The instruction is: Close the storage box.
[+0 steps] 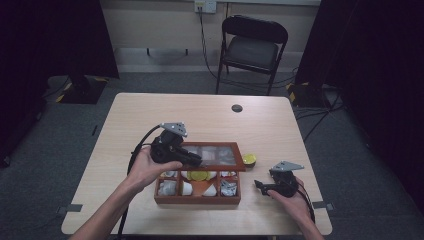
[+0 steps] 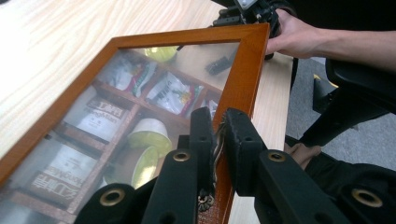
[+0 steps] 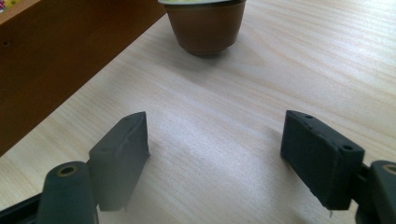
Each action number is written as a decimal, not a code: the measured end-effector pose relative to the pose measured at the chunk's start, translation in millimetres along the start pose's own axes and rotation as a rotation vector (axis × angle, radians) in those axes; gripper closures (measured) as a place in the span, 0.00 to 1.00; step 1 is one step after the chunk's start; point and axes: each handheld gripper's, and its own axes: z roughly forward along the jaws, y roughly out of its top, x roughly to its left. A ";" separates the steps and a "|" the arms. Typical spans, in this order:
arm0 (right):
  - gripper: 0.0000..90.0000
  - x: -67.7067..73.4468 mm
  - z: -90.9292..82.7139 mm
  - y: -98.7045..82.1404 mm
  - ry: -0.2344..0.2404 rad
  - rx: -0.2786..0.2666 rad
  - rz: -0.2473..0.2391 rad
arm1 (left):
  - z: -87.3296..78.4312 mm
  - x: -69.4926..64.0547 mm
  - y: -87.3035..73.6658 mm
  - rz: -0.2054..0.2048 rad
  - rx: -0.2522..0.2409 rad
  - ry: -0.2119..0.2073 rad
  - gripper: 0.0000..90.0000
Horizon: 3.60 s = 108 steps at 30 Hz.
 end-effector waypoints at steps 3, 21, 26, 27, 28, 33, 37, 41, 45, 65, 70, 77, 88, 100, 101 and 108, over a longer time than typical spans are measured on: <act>0.25 0.4 -0.1 -0.7 -0.001 -0.003 -0.006 | 0.9 -0.9 -1.4 0.004 -0.004 0.003 0.91; 0.24 0.0 1.2 -2.9 -0.012 -0.021 -0.024 | 12.0 -6.7 -12.6 0.033 0.038 -0.004 0.91; 0.24 0.1 1.2 -2.9 -0.012 -0.021 -0.023 | 18.8 -10.5 -17.7 0.053 0.075 0.005 0.91; 0.24 0.0 1.2 -2.9 -0.013 -0.021 -0.024 | 19.3 -10.6 -18.3 0.051 0.077 0.004 0.91; 0.24 0.1 1.2 -2.9 -0.013 -0.021 -0.023 | 19.5 -10.6 -18.5 0.053 0.083 0.006 0.91; 0.24 0.1 1.2 -2.9 -0.013 -0.021 -0.024 | 23.6 -12.0 -22.4 0.056 0.088 0.004 0.91; 0.24 0.2 1.1 -3.0 -0.014 -0.021 -0.023 | 28.9 -13.4 -27.1 0.055 0.102 0.008 0.91; 0.24 0.5 0.8 -3.2 -0.016 -0.021 -0.021 | 33.4 -16.1 -31.8 0.064 0.112 0.021 0.91; 0.24 0.5 0.8 -3.3 -0.016 -0.021 -0.021 | 36.7 -16.5 -34.9 0.065 0.121 0.022 0.91; 0.24 0.6 0.9 -3.2 -0.018 -0.022 -0.021 | 64.0 -13.6 -53.9 0.025 0.181 0.017 0.91; 0.24 0.7 0.8 -3.2 -0.018 -0.021 -0.020 | 59.1 -13.2 -52.8 0.016 0.128 0.010 0.82; 0.24 0.7 0.8 -3.2 -0.018 -0.021 -0.020 | 41.3 -9.3 -51.7 -0.021 0.025 0.047 0.49; 0.24 0.8 0.8 -3.3 -0.018 -0.021 -0.021 | 6.4 2.2 -76.2 -0.094 -0.037 0.175 0.33; 0.24 0.7 0.9 -3.3 -0.018 -0.022 -0.021 | -26.4 20.8 -107.3 -0.170 -0.093 0.258 0.28; 0.24 0.7 0.9 -3.3 -0.018 -0.022 -0.021 | -28.4 23.0 -111.6 -0.182 -0.092 0.264 0.28; 0.24 0.7 0.9 -3.2 -0.018 -0.021 -0.020 | -47.9 43.7 -146.4 -0.262 -0.078 0.337 0.26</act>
